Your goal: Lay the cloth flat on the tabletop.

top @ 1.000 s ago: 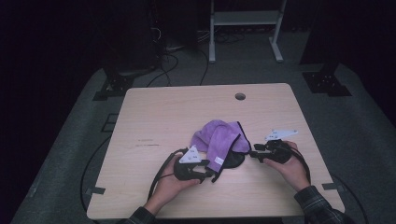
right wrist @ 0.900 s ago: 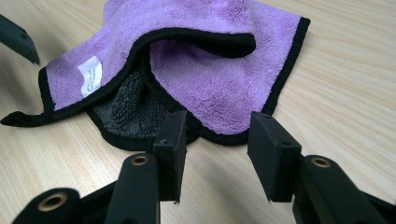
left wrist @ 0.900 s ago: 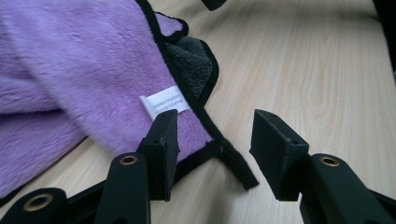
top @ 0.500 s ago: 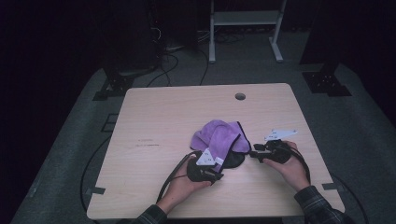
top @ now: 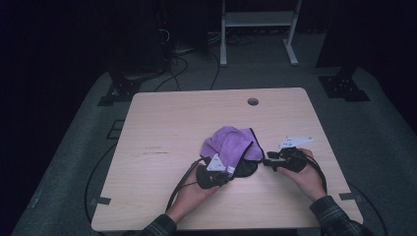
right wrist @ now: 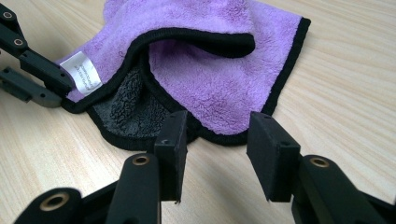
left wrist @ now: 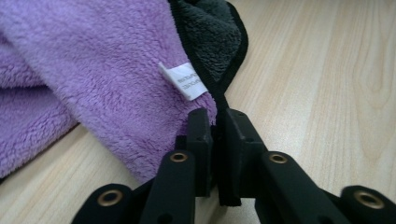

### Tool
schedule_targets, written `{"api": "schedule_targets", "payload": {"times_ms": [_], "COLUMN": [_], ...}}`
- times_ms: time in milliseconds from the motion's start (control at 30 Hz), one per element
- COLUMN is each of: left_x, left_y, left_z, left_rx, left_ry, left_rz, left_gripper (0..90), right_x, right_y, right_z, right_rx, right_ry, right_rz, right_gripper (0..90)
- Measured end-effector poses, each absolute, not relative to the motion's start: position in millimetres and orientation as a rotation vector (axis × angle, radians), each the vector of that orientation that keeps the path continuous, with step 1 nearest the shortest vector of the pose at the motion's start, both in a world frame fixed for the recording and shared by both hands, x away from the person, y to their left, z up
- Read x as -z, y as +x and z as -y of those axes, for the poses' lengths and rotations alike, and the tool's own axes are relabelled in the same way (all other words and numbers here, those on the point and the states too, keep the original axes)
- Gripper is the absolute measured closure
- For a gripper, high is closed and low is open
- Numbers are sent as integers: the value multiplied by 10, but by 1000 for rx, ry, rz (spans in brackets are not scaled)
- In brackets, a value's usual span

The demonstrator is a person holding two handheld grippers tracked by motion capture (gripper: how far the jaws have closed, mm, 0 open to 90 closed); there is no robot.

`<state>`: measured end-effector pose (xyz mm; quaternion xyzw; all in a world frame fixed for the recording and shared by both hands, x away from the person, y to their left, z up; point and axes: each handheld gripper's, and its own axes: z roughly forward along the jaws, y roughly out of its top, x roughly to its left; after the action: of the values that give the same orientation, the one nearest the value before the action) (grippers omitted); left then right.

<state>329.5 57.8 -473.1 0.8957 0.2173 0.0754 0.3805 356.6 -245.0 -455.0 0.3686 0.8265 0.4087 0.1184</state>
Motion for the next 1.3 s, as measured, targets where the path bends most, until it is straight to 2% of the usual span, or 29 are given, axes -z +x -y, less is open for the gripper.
{"api": "schedule_targets", "payload": {"times_ms": [233, 700, 900, 1300], "left_x": [4625, 4321, 4341, 4390], "left_y": [3321, 3481, 3583, 3684], "left_z": [-698, -1313, -1548, -1736], "left_rx": [-99, -221, -254, -293], "left_ry": [2211, 2064, 2048, 2052], "left_rz": [-617, -753, -833, -913], "left_gripper": [828, 828, 828, 827], "right_x": [4554, 4657, 4702, 4764], "right_y": [3579, 3671, 3711, 3733], "right_z": [2472, 2410, 2322, 2044], "right_rx": [-1194, -1154, -1157, -1112], "right_ry": [1074, 1076, 1042, 904], "right_rz": [-2413, -2431, -2476, -2535], "right_gripper": [582, 576, 502, 445]}}
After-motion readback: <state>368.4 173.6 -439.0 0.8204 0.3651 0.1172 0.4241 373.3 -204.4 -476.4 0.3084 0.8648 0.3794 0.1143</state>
